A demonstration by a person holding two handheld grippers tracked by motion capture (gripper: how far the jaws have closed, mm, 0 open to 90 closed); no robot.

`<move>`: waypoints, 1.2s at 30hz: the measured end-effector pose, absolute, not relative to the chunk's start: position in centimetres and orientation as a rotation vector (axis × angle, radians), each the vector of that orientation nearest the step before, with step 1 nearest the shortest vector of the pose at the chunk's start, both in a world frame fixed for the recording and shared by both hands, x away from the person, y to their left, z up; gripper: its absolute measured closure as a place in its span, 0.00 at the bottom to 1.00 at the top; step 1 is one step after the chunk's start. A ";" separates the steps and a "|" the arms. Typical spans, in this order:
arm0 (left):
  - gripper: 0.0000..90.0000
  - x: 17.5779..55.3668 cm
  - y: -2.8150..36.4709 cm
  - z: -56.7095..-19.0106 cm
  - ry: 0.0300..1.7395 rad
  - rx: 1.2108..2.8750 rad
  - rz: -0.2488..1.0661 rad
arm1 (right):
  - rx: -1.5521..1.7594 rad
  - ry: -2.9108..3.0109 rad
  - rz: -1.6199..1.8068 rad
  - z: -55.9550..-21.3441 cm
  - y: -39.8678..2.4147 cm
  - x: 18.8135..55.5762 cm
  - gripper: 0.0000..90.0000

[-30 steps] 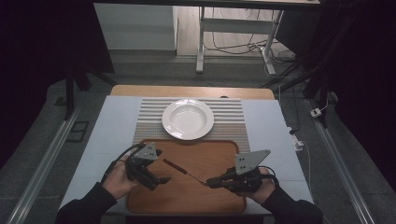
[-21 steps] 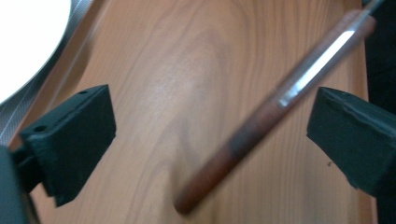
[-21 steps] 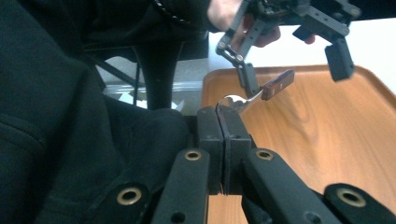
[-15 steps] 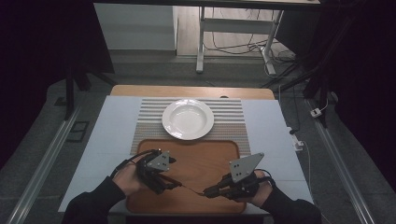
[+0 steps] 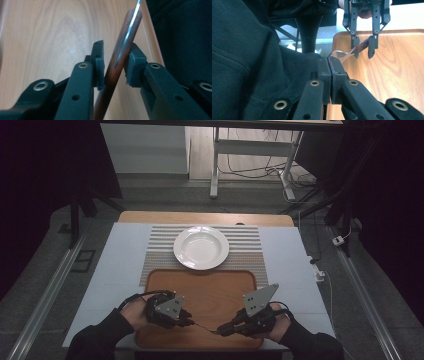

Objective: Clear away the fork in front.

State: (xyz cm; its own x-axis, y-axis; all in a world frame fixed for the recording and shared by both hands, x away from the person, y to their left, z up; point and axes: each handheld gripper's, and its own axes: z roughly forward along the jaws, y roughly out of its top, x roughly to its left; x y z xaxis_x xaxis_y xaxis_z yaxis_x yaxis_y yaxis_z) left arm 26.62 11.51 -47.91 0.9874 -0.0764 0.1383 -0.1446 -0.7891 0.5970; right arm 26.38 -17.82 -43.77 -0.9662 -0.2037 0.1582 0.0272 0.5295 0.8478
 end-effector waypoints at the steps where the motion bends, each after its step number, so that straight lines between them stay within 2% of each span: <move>1: 0.81 26.6 11.5 -47.9 -0.169 2.486 0.138 | 0.153 -2.536 -1.401 -43.8 -17.8 26.4 0.99; 8: 0.87 26.1 11.5 -48.0 -0.265 2.529 0.182 | 0.140 -2.557 -1.395 -44.3 -17.8 26.5 0.95; 11: 0.89 26.1 11.6 -47.9 -0.240 2.526 0.152 | 0.097 -2.600 -1.418 -44.5 -17.9 26.9 0.88; 17: 0.89 26.5 12.4 -47.8 -0.105 2.497 0.066 | 0.003 -2.689 -1.481 -44.4 -18.2 27.1 0.73; 22: 0.89 26.5 13.1 -48.0 0.014 2.511 0.048 | -0.150 -2.773 -1.517 -44.6 -19.2 27.5 0.61; 28: 0.89 27.0 13.9 -48.0 0.263 2.542 0.017 | -0.282 -2.830 -1.550 -44.4 -20.2 27.4 0.50; 36: 0.89 27.3 14.5 -48.1 0.491 2.560 -0.015 | -0.519 -2.932 -1.518 -44.7 -21.6 27.1 0.33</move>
